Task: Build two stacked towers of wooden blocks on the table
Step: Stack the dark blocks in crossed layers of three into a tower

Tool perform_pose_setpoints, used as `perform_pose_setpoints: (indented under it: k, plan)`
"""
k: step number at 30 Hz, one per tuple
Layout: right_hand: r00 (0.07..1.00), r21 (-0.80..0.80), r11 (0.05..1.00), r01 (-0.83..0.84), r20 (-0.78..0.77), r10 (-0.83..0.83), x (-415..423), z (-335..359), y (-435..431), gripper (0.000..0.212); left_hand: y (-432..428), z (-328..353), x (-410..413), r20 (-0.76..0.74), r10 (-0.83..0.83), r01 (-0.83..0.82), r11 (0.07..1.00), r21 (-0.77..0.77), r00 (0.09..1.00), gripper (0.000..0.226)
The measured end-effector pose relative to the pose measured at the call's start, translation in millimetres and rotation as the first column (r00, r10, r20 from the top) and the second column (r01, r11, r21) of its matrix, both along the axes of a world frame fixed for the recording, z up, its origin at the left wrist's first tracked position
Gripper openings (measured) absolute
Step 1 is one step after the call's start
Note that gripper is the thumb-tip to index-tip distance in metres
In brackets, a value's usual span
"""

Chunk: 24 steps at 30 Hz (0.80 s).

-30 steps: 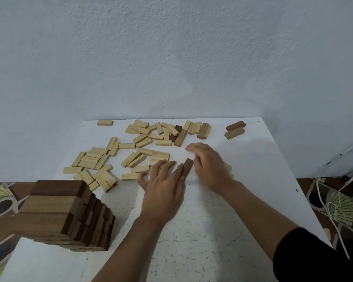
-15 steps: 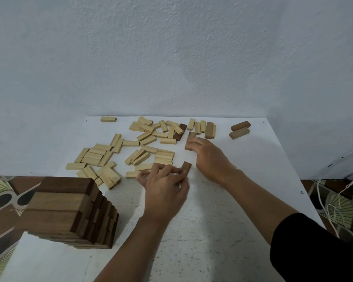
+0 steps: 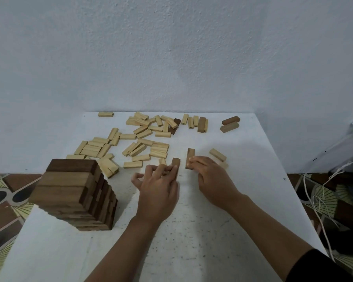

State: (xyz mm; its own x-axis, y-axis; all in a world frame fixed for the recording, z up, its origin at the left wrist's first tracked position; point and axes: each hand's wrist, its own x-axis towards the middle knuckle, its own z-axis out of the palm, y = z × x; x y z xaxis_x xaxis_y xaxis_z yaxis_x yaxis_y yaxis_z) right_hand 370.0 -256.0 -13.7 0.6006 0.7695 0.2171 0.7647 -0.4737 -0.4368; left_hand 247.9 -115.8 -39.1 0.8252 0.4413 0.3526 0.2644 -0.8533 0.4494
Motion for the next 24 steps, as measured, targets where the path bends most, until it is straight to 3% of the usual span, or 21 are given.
perform_pose_setpoints:
  k: [11,16,20,24]
  plan:
    - [0.982,0.072,0.981,-0.178,-0.056,0.182,-31,-3,-11,0.041,-5,0,-42,-0.090,-0.111,0.113,0.994,0.012,0.990,0.042]
    - [0.972,0.227,0.973,-0.040,-0.215,0.090,-9,9,-3,0.036,-6,1,-40,-0.079,-0.115,0.113,0.993,-0.028,0.990,0.040]
    - [0.994,0.179,0.978,0.108,-0.048,-0.101,27,15,12,0.026,-6,0,-40,-0.070,-0.116,0.112,0.992,-0.052,0.991,0.038]
    - [0.975,-0.084,0.977,0.196,0.124,-0.185,73,17,32,0.041,-7,1,-40,-0.073,-0.109,0.105,0.993,-0.058,0.991,0.035]
